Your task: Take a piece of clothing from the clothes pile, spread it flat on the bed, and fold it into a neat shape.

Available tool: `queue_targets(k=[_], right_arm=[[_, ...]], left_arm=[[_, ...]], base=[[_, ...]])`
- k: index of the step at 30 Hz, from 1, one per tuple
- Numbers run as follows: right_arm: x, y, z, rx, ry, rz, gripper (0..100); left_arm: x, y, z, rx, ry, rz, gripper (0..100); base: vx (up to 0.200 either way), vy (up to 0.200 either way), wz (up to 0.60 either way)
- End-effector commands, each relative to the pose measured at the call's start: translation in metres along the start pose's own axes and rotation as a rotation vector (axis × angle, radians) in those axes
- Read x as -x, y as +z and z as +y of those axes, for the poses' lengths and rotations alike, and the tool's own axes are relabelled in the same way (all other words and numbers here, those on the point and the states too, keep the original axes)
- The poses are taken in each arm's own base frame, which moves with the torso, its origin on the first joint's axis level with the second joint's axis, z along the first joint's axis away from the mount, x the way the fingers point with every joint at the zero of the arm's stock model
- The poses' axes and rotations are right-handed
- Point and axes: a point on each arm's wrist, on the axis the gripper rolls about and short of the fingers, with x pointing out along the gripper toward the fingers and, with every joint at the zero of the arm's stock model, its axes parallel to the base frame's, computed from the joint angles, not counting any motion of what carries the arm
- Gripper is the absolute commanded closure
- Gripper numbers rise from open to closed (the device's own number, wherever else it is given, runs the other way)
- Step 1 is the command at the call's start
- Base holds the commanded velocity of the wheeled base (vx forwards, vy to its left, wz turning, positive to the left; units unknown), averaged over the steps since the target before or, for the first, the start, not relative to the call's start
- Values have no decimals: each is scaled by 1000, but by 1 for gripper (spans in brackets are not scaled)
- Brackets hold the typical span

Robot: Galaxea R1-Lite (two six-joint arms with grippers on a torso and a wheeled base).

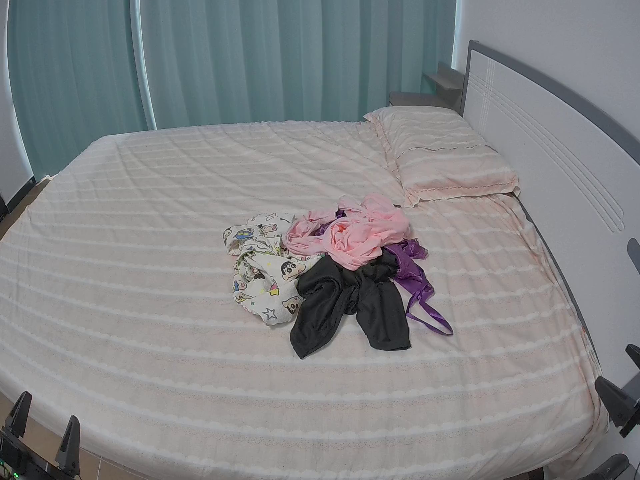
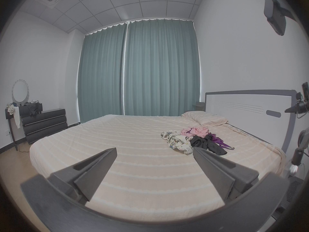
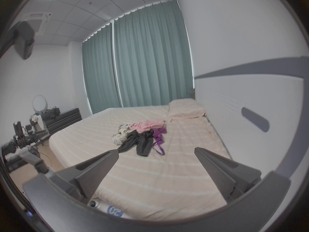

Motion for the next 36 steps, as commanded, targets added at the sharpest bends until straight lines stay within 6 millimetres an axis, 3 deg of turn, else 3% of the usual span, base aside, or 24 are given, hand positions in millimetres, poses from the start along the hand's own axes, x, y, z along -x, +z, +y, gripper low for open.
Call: queue_targets(k=[1, 2, 4, 11, 13, 14, 17, 21, 22, 23, 24, 27, 36], right_arm=[[-90, 12, -16, -184, 103, 357, 0], [-90, 12, -16, -184, 103, 357, 0], [-121, 7, -21, -206, 110, 420, 0], [-188, -14, -17, -250, 135, 499, 0], [-216, -25, -11, -275, 110, 509, 0], [-216, -25, -11, -275, 110, 509, 0], [-252, -43, 8, -332, 86, 511, 0], [-277, -57, 22, -392, 73, 496, 0], [-292, -68, 27, -413, 58, 498, 0], [-292, -68, 27, -413, 58, 498, 0], [-309, -81, 30, -412, 28, 504, 0], [-330, -99, 32, -406, -16, 519, 0], [-377, -114, 49, -447, -47, 463, 0]], left_arm=[[0, -5, 0, -2, -6, 7, 0], [0, -5, 0, -2, -6, 7, 0], [0, -5, 0, 0, -6, 7, 0], [0, -5, 0, 0, -6, 7, 0], [0, -5, 0, -2, -6, 7, 0], [0, -5, 0, -2, -6, 7, 0], [0, -5, 0, 1, -6, 7, 0], [0, -5, 0, 3, -6, 7, 0], [0, -5, 0, 3, -6, 7, 0], [0, -5, 0, 3, -6, 7, 0], [0, -5, 0, 3, -6, 7, 0], [0, -5, 0, 3, -6, 7, 0], [0, -5, 0, 9, -7, 7, 0]], base=[[0, 0, 0], [0, 0, 0], [0, 0, 0], [0, 0, 0], [0, 0, 0], [0, 0, 0], [0, 0, 0], [0, 0, 0], [0, 0, 0], [0, 0, 0], [0, 0, 0], [0, 0, 0], [0, 0, 0]])
